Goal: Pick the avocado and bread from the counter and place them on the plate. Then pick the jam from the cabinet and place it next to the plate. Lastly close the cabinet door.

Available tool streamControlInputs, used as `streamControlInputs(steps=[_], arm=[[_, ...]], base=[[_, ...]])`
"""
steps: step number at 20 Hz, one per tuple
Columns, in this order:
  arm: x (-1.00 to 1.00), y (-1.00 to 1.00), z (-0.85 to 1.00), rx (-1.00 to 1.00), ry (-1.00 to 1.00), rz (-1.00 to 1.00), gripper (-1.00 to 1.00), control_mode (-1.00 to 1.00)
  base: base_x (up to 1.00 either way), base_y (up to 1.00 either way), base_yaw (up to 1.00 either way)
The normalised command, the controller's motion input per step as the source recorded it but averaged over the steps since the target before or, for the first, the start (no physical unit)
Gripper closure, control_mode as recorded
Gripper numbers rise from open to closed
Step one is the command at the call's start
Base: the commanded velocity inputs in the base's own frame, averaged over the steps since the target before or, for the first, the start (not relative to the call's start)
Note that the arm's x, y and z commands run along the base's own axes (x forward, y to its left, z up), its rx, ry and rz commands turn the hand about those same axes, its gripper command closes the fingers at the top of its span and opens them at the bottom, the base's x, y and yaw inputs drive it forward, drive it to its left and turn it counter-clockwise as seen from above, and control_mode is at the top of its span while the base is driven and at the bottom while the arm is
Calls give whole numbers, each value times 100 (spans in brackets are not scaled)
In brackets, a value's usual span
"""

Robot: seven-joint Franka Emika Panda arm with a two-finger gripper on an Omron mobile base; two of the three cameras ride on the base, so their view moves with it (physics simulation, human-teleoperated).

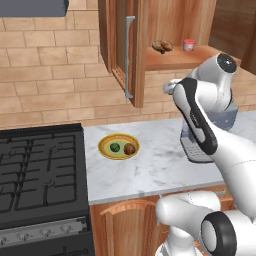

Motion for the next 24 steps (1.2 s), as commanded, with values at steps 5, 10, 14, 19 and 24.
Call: streamControlInputs(steps=[5,10,14,19,24], arm=[[0,-32,26,-4,0,0,-100,-100],[0,-31,27,-6,0,0,-100,-100],[0,-26,24,-7,0,0,-100,-100],[0,-20,20,-6,0,0,-100,-100],[0,-13,23,-2,0,0,-100,-100]], base=[[0,0,0],[0,0,0],[0,0,0],[0,0,0],[0,0,0]])
